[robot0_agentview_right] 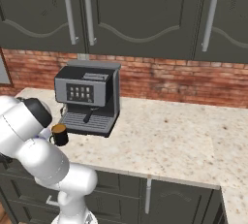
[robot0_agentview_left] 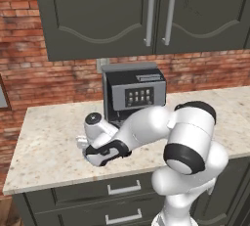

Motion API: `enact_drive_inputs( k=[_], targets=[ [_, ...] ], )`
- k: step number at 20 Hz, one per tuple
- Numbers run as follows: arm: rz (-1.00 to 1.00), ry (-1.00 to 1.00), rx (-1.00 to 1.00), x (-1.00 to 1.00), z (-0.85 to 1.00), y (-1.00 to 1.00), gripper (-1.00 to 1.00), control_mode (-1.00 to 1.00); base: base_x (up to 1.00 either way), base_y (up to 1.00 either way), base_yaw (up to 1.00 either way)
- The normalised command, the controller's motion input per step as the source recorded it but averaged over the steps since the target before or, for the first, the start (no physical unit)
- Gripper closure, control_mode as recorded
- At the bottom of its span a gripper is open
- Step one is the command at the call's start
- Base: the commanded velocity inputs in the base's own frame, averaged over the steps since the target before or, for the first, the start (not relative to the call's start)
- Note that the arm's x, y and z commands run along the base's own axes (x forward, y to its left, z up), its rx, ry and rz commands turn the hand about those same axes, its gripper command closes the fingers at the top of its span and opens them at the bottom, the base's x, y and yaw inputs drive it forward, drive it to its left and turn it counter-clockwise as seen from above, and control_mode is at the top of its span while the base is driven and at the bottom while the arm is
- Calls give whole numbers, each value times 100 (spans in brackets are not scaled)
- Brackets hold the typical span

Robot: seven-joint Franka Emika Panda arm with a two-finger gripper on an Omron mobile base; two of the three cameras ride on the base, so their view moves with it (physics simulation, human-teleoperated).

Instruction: Take a sugar cube from the saucer and place it inside the coffee. Then, grab milk from the fridge and place it next to the coffee on the counter to sweeten the coffee.

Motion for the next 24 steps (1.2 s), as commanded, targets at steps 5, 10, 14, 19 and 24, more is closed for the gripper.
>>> enact_drive_inputs(
  k=[5,10,14,19,24],
  targets=[
    [-1,0,0,0,0,0,100,-100,0,0,0],
    [0,0,0,0,5,0,100,-100,0,0,0],
    [0,-5,5,-3,55,0,100,-100,0,0,0],
    [-1,-2,12,-5,90,-16,100,-100,0,0,0],
    [-1,0,12,0,55,-49,100,-100,0,0,0]
  ],
)
